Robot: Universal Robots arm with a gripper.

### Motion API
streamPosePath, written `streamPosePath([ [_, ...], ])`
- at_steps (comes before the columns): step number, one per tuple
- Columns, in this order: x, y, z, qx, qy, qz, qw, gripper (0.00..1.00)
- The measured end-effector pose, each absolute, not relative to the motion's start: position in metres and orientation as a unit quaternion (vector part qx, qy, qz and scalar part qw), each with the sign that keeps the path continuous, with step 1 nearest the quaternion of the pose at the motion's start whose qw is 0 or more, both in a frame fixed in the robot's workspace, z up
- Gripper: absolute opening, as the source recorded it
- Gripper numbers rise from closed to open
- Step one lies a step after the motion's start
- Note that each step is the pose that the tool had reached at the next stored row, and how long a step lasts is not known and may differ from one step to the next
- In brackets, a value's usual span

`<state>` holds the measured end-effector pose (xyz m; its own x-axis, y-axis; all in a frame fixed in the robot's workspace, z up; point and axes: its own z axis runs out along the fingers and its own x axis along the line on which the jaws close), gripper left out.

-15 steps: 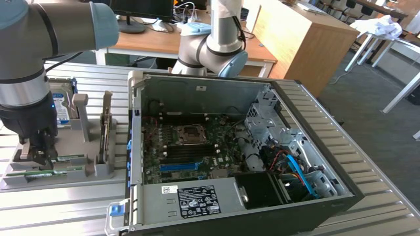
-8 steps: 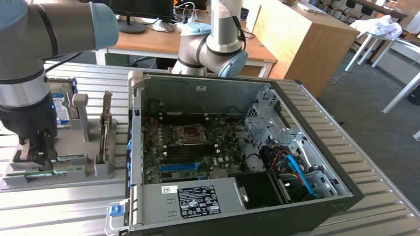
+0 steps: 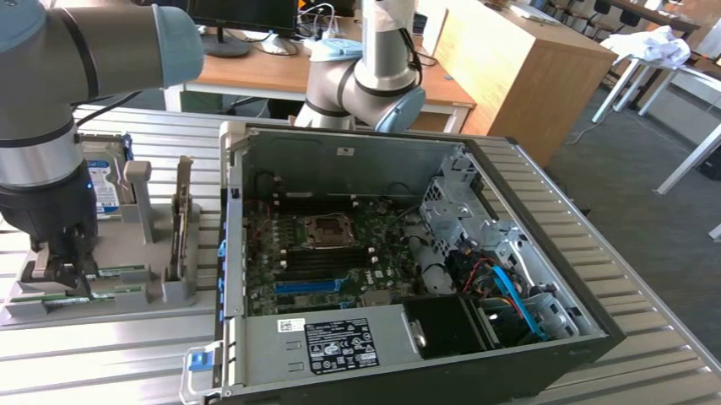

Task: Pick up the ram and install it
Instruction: 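Pick up the ram and move it above insertion slot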

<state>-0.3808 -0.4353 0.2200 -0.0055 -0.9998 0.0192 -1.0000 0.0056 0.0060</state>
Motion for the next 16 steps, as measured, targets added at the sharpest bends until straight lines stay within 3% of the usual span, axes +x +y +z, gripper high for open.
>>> streamPosePath([
  [16, -0.381, -0.435, 0.209, 0.705, -0.709, 0.005, 0.009, 0.37],
])
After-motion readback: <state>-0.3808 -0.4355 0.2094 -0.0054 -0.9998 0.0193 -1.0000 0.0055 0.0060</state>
